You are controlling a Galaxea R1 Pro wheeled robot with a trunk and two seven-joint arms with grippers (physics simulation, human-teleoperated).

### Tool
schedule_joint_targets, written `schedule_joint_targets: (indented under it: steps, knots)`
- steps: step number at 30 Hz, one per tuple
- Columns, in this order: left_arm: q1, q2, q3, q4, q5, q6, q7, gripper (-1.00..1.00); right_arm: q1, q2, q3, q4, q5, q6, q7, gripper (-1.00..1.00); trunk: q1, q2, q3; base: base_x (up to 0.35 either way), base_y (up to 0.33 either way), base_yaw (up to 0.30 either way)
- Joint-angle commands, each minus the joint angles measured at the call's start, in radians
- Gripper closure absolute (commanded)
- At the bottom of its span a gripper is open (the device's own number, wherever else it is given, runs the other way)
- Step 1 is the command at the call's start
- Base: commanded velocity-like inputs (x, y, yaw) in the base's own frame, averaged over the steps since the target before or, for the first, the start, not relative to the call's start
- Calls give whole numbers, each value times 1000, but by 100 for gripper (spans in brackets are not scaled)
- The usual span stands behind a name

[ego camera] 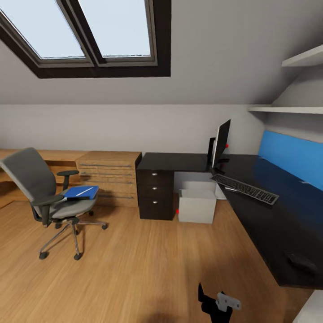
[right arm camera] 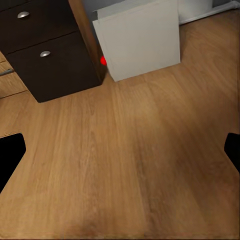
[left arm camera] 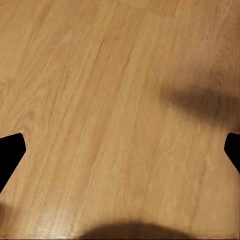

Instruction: In the bedroom, organize the workspace by keeping the computer under the desk, ensuring the monitor is on the desk, placing the keyboard on the desk next to the monitor, placing the mouse on the desk next to the keyboard, moving the folder from the swivel chair onto the desk next to the mouse, stacking the notebook on top of the folder with the pen on top of the notebook, and positioning the swivel chair next to the desk.

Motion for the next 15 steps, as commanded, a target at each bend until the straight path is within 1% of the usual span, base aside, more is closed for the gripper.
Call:
schedule_joint_targets:
  steps: [1,5,8,11,15]
  knots:
    - [-1,-1,3,1,7,-3,-2,-100,-1,0,-4,2,-10,-3,10,-100,-1,-1,-3,-337,-7,-2]
    - [-1,-1,3,1,7,-4,-2,-100,0,0,-4,2,-10,-3,10,-100,-1,-1,-9,-336,-8,-1]
    - [-1,0,3,1,7,-4,-2,-100,0,-1,-4,2,-10,-3,11,-100,-1,-1,-14,-325,-97,0]
    - [-1,-1,2,1,7,-4,-2,-100,-1,-2,-5,2,-10,-3,11,-100,-1,-1,-17,-266,-210,0]
    - [-1,-2,2,1,7,-5,-2,-100,-1,-6,-5,2,-10,-3,11,-100,-1,-1,-18,-128,-298,0]
